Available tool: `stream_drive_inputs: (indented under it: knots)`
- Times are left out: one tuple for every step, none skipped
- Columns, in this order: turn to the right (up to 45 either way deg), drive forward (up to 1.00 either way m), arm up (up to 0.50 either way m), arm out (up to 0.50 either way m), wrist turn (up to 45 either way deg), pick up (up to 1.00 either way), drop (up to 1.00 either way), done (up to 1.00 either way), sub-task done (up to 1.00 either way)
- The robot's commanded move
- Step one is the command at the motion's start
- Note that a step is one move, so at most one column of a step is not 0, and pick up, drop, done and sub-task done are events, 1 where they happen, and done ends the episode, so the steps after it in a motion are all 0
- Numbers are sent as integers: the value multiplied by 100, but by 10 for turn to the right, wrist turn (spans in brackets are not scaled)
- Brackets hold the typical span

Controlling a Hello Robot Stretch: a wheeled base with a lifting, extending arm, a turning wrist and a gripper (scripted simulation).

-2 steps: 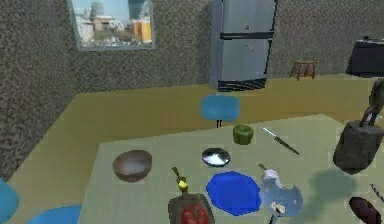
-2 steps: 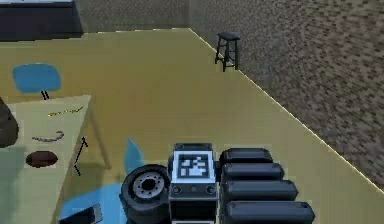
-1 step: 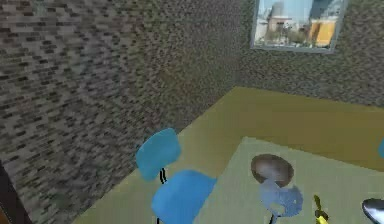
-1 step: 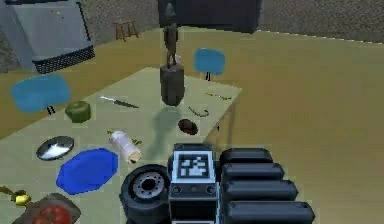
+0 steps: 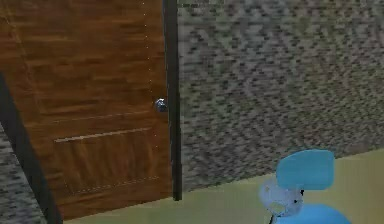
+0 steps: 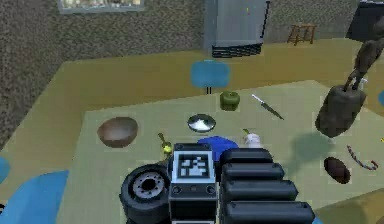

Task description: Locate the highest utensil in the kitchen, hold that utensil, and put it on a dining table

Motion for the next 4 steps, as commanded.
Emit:
stream_drive_inputs:
  knots:
    - [-450,0,0,0,0,0,0,0,0]
    - [-240,0,0,0,0,0,0,0,0]
    - [450,0,0,0,0,0,0,0,0]
    - [450,0,0,0,0,0,0,0,0]
